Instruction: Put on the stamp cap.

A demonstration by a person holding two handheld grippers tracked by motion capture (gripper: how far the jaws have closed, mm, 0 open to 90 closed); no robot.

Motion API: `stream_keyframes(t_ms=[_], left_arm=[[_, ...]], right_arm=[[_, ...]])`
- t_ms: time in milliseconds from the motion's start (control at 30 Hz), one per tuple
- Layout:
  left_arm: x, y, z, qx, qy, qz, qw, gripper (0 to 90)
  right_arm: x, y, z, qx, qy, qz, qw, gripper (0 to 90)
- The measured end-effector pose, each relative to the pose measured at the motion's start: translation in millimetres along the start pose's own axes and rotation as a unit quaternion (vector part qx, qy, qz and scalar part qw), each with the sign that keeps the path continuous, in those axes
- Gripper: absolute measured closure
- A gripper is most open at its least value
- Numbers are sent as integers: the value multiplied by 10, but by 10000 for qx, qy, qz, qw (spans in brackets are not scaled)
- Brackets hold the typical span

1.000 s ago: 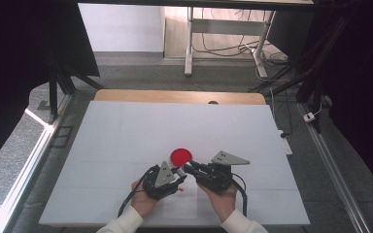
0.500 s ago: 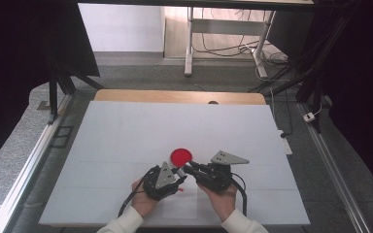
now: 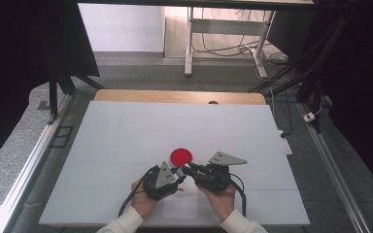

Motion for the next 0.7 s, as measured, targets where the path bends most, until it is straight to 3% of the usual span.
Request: stream_keyframes(t_ms=[300,533,700], left_arm=[[-8,7,-6,15,22,-57,10000,642],[-21,-8,-10,-155,59,-56,9998,638],[-17,-16,12,-79,37,-29,10000,636]], right_arm=[[14,-5,20,18,-3,5,10000,752],[28,-21,28,-53,27,54,10000,754],[26,-19,36,18,-36,-16,10000,752]])
Point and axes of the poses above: each handheld gripper's, and its own axes: x roughly forward along the jaws, z roughly out of its underside, y roughly to its right, the point moved 10 cm from there along x, roughly forward along the jaws, and after that the axes turned 2 degrees about y, right-handed, at the moved point
